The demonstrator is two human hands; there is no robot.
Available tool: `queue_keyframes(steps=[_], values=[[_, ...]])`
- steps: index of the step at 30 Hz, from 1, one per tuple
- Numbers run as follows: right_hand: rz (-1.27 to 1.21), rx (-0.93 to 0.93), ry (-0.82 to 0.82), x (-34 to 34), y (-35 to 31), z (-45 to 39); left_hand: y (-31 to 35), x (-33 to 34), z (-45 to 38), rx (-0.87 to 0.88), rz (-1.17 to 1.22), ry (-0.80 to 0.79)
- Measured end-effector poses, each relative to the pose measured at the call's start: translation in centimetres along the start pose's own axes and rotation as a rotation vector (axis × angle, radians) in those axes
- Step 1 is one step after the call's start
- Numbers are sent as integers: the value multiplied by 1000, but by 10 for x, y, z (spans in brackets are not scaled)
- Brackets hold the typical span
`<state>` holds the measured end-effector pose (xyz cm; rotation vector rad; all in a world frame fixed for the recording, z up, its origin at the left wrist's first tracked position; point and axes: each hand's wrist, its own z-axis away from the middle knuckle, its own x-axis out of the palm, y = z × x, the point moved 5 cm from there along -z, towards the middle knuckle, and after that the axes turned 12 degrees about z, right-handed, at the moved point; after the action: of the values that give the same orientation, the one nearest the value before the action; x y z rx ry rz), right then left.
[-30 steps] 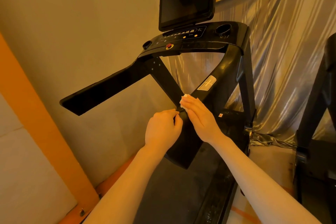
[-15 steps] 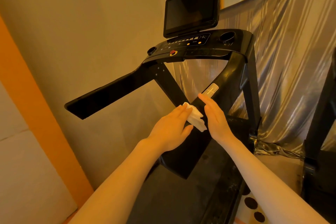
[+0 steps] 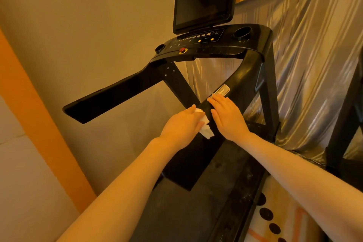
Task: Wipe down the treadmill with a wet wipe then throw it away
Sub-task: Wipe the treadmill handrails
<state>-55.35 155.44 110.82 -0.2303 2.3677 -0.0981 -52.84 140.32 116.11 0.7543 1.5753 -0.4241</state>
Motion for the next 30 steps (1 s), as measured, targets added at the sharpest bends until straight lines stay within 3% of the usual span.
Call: queue_keyframes(steps=[7,12,19,30], values=[[101,-217,-94,-2,9,-15,0,-4,9,-69,-54,-51],[40,-357,-77,1,0,-6,-6,-5,38,-45,-12,14],[-103,-348,24,13,-12,15,-7,1,28,-39,19,69],[-75,-414,10,18,-1,21,-22,-6,56,-14,127,139]])
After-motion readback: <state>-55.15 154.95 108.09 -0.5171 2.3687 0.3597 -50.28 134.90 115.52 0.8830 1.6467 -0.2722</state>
